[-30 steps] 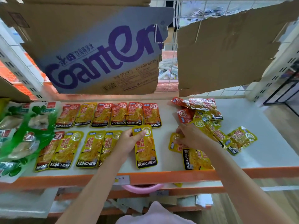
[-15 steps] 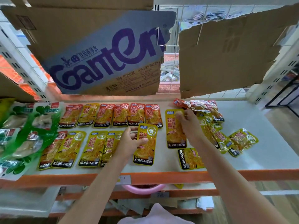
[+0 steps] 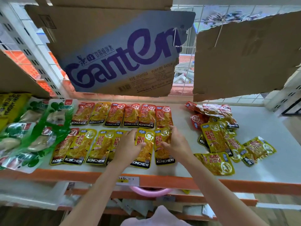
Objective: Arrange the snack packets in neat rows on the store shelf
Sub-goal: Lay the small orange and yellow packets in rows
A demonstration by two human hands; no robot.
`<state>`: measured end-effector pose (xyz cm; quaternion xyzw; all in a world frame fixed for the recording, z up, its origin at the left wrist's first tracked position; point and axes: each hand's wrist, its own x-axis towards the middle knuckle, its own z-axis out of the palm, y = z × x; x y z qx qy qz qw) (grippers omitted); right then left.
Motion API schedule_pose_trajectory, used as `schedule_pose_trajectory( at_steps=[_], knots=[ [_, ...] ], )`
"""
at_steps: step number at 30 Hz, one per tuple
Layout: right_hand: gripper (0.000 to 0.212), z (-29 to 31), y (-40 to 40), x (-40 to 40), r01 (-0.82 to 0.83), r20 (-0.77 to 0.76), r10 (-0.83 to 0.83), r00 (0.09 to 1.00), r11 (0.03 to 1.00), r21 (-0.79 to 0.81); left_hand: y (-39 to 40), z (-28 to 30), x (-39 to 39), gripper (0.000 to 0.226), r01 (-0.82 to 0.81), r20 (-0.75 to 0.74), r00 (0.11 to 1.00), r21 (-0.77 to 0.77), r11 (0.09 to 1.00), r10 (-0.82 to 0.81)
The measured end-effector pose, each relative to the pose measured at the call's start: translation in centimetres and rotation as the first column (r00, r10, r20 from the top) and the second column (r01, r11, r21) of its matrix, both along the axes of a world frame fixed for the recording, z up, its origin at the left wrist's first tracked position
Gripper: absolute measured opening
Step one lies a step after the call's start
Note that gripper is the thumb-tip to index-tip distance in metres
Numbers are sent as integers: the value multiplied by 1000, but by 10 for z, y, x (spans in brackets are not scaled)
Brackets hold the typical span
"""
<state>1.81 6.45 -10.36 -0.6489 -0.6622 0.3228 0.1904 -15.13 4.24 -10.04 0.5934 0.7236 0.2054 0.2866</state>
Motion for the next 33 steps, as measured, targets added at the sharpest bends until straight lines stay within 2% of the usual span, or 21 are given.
schedule_pose_trajectory(
  at_steps=[4, 7, 10, 13, 15, 20, 25, 29, 33],
  knots=[
    [68, -5, -5, -2, -40, 138, 33, 990, 998, 46, -3, -3, 5, 62, -8, -47, 999, 46, 999, 10],
    [56, -5, -6, 0, -69, 244, 51, 968, 995, 66, -5, -6, 10, 56, -3, -110, 994, 102, 995, 14],
    [44, -5, -6, 4, -96, 323, 66, 944, 992, 80, -7, -8, 13, 47, 37, -274, 962, 205, 978, 21],
    [46, -3, -7, 11, -93, 368, 54, 928, 992, 89, -3, -10, 18, 43, 167, -404, 914, 284, 944, -40],
    [47, -3, -9, 16, -100, 372, 49, 927, 988, 118, 1, -10, 26, 45, 219, -378, 921, 287, 933, -99],
    [39, 1, -16, 39, 12, 319, -76, 945, 980, 199, 18, -8, 56, 25, 351, -261, 925, 319, 881, -274],
    [33, 4, -20, 80, 237, 288, -329, 899, 920, 311, 46, -10, 97, 36, 465, -207, 882, 237, 853, -423],
    [57, 4, -17, 109, 374, 418, -460, 783, 886, 273, 75, -11, 134, 45, 535, -303, 824, 139, 834, -479],
    [71, 0, -9, 125, 368, 526, -393, 754, 916, 158, 98, -10, 163, 56, 507, -353, 823, 99, 856, -446]
  ],
)
